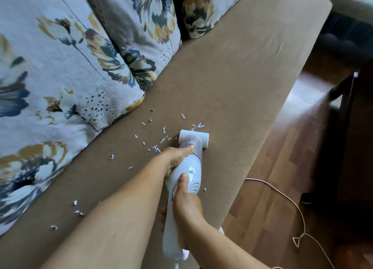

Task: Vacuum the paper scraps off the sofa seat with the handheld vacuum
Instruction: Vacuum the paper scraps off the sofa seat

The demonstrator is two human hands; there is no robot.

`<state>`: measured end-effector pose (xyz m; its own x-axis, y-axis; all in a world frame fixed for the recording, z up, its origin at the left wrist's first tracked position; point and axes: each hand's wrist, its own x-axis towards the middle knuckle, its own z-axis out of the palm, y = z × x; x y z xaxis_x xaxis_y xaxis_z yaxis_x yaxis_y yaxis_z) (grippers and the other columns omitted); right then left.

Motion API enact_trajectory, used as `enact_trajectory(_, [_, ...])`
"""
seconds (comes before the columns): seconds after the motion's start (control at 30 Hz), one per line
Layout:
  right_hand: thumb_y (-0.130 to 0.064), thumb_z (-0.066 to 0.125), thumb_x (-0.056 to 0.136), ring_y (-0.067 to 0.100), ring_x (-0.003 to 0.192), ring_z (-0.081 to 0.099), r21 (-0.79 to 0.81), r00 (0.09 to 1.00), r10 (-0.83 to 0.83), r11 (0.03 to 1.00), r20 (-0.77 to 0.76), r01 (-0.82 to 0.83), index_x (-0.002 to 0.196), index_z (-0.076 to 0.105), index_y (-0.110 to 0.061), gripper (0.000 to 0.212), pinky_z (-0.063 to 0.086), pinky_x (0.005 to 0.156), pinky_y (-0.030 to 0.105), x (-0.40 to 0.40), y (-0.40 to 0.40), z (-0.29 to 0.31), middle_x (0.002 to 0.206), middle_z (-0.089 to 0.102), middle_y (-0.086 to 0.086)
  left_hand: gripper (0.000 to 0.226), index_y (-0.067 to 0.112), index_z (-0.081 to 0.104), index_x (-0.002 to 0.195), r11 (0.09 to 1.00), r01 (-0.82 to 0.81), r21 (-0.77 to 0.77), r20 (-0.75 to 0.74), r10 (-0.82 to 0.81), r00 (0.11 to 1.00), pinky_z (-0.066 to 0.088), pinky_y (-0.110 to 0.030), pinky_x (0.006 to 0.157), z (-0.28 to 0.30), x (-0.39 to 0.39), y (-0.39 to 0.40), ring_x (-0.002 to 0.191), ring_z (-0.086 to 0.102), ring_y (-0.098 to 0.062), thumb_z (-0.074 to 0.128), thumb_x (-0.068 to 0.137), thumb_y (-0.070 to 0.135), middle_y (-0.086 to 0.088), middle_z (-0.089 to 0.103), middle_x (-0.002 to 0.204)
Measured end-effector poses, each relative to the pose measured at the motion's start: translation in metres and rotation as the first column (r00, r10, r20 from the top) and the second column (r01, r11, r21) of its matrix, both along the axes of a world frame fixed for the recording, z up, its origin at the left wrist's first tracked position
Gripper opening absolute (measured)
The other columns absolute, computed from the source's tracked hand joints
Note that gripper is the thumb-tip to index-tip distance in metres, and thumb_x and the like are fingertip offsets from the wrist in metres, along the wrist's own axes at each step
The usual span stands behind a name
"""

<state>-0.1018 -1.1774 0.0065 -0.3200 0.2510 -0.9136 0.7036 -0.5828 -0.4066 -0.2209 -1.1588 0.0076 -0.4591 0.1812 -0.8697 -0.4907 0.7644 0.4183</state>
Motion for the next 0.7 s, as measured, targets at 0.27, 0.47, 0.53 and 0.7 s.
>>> enact_trajectory(0.27, [-0.096, 0.016, 0.043, 0.030, 0.065, 0.067, 0.053, 0.999, 0.043, 0.998, 0.029, -0.044, 0.075, 0.069, -0.007, 0.108, 0.058, 0.083, 0.048, -0.010, -0.006, 0.009, 0.063, 0.069, 0.010, 0.074, 0.004, 0.050, 0.137, 0.987, 0.087, -0.133, -0.083, -0.099, 0.992, 0.049, -0.033, 0.094, 0.020, -0.013, -0.008, 0.114, 0.063, -0.029, 0.046, 0.090, 0.062, -0.016, 0.063, 0.123])
enact_trajectory(0.47, [-0.105, 0.013, 0.035, 0.035, 0.081, 0.071, 0.059, 0.992, 0.119, 0.991, 0.038, -0.121, 0.087, 0.072, -0.003, 0.128, 0.056, 0.087, 0.048, -0.024, 0.011, 0.009, 0.083, 0.075, 0.016, 0.076, 0.011, 0.048, 0.138, 0.989, 0.023, -0.148, -0.088, -0.037, 0.995, 0.039, -0.019, 0.047, 0.018, -0.033, 0.000, 0.066, 0.065, -0.021, 0.051, 0.085, 0.065, -0.014, 0.065, 0.095])
enact_trajectory(0.53, [-0.088, 0.024, 0.072, 0.032, 0.065, 0.069, 0.063, 0.985, 0.171, 0.984, -0.015, -0.169, 0.067, 0.068, -0.005, 0.093, 0.058, 0.081, 0.048, -0.035, 0.027, 0.015, 0.058, 0.069, 0.010, 0.079, 0.015, 0.051, 0.136, 0.992, -0.019, -0.124, -0.098, 0.007, 0.995, 0.038, -0.013, 0.044, 0.016, -0.045, 0.005, 0.047, 0.056, -0.016, 0.053, 0.079, 0.070, -0.008, 0.064, 0.092])
enact_trajectory(0.7, [-0.071, 0.031, 0.088, 0.027, 0.050, 0.064, 0.096, 0.969, 0.244, 0.966, -0.036, -0.240, 0.073, 0.064, -0.004, 0.076, 0.059, 0.065, 0.038, -0.068, 0.063, 0.024, 0.047, 0.063, 0.006, 0.068, 0.011, 0.056, 0.120, 0.991, -0.033, -0.128, -0.167, 0.011, 0.986, 0.022, -0.006, 0.034, 0.027, -0.077, 0.028, 0.018, 0.032, -0.009, 0.048, 0.085, 0.069, -0.007, 0.047, 0.050])
